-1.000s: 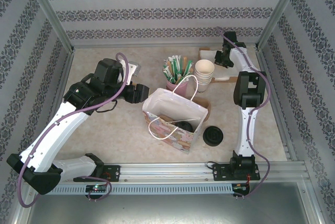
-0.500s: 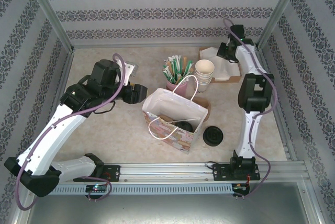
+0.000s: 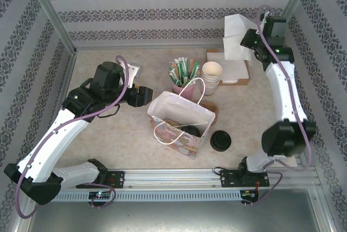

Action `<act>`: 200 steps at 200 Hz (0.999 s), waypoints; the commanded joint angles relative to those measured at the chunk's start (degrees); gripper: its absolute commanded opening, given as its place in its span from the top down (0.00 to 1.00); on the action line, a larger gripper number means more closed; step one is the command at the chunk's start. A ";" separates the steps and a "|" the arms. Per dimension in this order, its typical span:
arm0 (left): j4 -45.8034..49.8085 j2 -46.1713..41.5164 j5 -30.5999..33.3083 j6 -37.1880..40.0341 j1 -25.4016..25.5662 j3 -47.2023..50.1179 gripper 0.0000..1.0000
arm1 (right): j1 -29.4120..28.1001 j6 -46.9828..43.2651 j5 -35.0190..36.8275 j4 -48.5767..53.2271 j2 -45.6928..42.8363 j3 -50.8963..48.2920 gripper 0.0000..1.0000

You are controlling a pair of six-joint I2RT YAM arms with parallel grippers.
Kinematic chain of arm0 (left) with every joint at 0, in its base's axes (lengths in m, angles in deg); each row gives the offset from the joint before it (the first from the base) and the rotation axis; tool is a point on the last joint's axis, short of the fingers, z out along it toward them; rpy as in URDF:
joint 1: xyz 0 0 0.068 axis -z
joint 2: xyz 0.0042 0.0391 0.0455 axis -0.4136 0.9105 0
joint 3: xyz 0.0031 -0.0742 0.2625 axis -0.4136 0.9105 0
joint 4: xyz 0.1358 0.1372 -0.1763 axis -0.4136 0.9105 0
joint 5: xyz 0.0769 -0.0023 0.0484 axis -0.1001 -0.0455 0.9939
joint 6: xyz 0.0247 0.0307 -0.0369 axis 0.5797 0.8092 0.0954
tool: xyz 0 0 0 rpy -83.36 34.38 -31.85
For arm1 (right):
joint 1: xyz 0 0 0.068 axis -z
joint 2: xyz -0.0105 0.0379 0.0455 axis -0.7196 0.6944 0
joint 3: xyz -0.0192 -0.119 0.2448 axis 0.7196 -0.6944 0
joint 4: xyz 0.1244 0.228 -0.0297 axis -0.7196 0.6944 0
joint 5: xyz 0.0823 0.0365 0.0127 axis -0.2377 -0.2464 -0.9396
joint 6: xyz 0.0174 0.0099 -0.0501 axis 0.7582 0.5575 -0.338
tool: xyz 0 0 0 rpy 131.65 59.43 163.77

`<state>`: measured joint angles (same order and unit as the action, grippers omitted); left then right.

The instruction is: Pack the takeout coffee

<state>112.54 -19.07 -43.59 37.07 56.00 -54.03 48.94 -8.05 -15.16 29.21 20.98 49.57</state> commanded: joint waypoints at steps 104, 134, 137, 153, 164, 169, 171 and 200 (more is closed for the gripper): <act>-3.03 1.35 -2.12 -2.70 1.33 3.82 0.30 | -50.39 -7.43 16.58 -11.54 -31.63 -14.77 1.00; -3.90 1.51 -3.83 -4.54 1.41 5.13 0.30 | -57.97 -2.55 18.03 -16.30 -32.46 -22.25 1.00; -3.95 1.58 -4.15 -4.63 1.46 5.21 0.30 | -58.62 -2.33 18.30 -16.53 -32.46 -22.92 1.00; -3.28 2.02 -4.65 -4.95 1.65 5.08 0.30 | -61.13 -0.11 20.23 -17.88 -32.35 -26.14 1.00; -3.23 2.09 -4.60 -4.64 1.82 5.08 0.31 | -61.67 2.35 19.21 -19.32 -31.98 -28.27 1.00; -3.15 2.18 -4.42 -4.61 1.83 5.08 0.30 | -61.97 3.67 18.89 -19.77 -31.95 -28.92 1.00; -3.13 2.24 -4.37 -4.61 1.85 5.10 0.31 | -61.98 4.22 18.81 -19.93 -31.89 -29.21 1.00; -3.47 2.78 -3.90 -4.90 2.00 5.08 0.31 | -62.16 12.49 16.84 -24.11 -32.28 -34.67 1.00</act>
<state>111.09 -16.79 -47.39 33.40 57.07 -49.48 -12.74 -4.49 1.84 11.55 -10.38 18.12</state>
